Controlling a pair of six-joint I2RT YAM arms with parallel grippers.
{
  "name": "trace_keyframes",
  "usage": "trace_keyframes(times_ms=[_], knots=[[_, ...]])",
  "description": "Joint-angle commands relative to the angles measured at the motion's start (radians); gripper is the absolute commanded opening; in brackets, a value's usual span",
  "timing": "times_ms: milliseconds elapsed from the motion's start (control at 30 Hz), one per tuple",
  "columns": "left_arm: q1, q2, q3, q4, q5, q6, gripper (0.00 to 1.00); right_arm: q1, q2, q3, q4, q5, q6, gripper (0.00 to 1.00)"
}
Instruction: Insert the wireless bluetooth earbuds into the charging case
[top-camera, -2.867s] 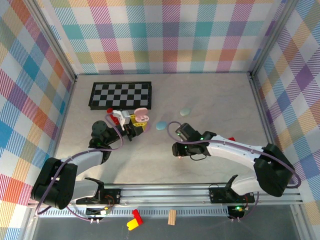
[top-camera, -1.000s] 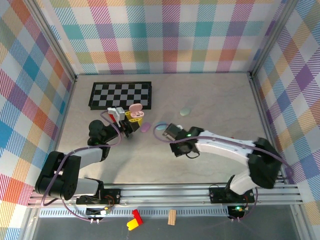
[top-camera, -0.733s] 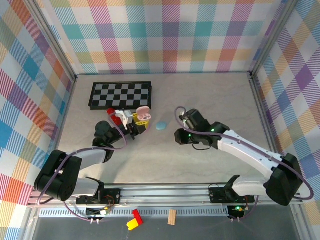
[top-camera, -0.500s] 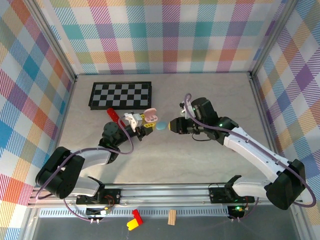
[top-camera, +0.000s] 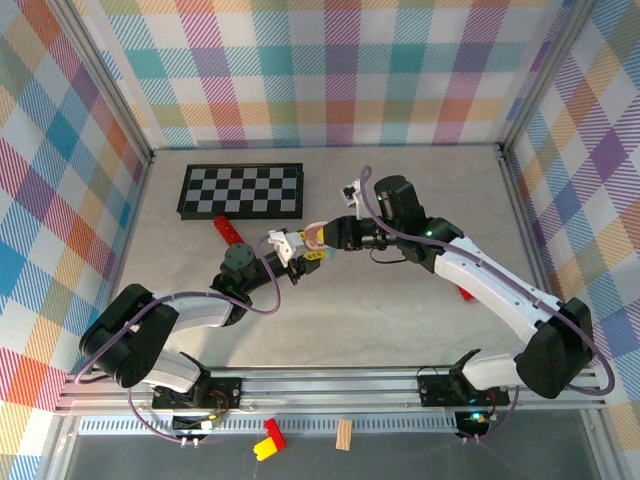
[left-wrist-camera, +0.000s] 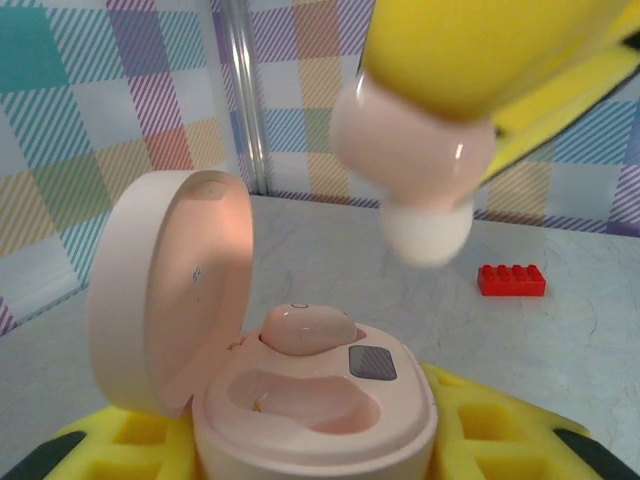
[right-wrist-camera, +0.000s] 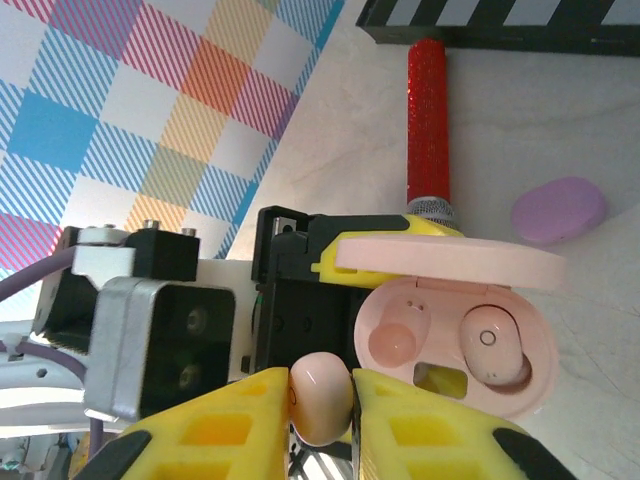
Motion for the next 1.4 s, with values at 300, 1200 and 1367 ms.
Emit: trace_keyframes(times_ms=[300, 1200, 1367], knots=[[-0.029, 0.028, 0.034, 0.052, -0.023, 0.001, 0.35, -0.004, 0.064, 0.020, 0.067, -0.035, 0.005, 0.21], [-0.032, 0.011, 0.040, 0.078, -0.056, -0.049, 0.35, -0.005, 0.086, -0.018, 0.055, 0.030, 0.029, 0.28], [-0.032, 0.009, 0.033, 0.080, -0.062, -0.047, 0.35, -0.005, 0.042, -0.006, 0.017, 0.067, 0.004, 0.41]])
